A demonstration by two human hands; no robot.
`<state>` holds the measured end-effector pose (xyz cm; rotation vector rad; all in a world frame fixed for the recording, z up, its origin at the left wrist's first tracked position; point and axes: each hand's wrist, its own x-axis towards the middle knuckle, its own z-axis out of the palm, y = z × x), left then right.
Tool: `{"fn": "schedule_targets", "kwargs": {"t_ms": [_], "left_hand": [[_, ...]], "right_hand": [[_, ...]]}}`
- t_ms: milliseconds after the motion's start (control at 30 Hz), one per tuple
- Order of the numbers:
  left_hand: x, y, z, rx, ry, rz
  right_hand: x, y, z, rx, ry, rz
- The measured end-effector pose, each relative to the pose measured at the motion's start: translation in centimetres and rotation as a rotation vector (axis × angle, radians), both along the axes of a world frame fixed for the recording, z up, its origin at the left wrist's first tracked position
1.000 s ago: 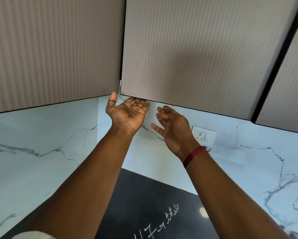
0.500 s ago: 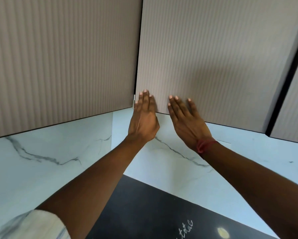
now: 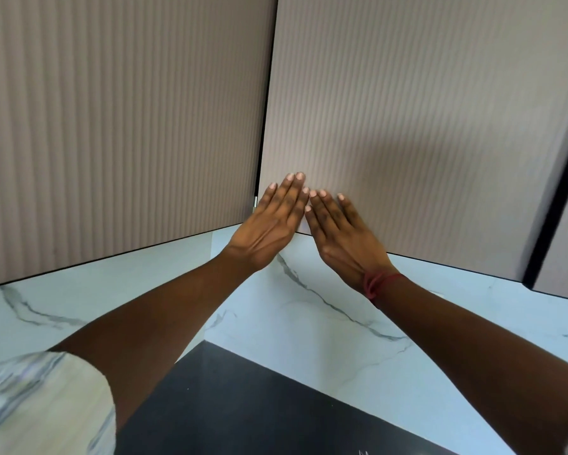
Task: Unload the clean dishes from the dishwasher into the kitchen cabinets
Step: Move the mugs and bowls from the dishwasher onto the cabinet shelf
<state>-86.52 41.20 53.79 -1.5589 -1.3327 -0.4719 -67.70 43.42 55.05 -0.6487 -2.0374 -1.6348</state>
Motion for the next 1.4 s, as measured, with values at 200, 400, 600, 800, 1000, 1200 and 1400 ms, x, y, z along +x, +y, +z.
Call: {"fn": "schedule_targets", "kwargs": {"t_ms": [200, 400, 600, 800, 1000, 1200, 1400], "left_hand": [[1.3, -0.5, -1.4, -0.020, -0.449, 0.032], [1.2, -0.2, -2.6, 0.142, -0.270, 0.002], [0.5, -1.4, -2.7, 0.279, -0.062, -0.117], [1.9, -7.5, -2.9, 0.410, -0.047, -0.120], [5.5, -17.2, -2.7, 0.428, -0.122, -0.019], [13.2, -25.8, -2.5, 0.497, -0.597, -0.538], [19.7, -30.6, -2.5, 0.508, -0.868, -0.819]], "right_hand": [[-0.4, 0.2, -0.5, 0.016, -0.035, 0.045], [0.2, 0.6, -0.6, 0.094, -0.099, 0.162], [0.2, -1.3, -0.9, 0.124, -0.062, 0.266], [1.5, -5.5, -1.5, 0.074, 0.001, 0.399], [4.0, -11.6, -2.2, -0.091, 0.085, 0.436], [6.4, -20.6, -3.2, -0.413, 0.323, 0.651], [9.3, -27.0, -4.4, -0.742, 0.463, 0.773]]}}
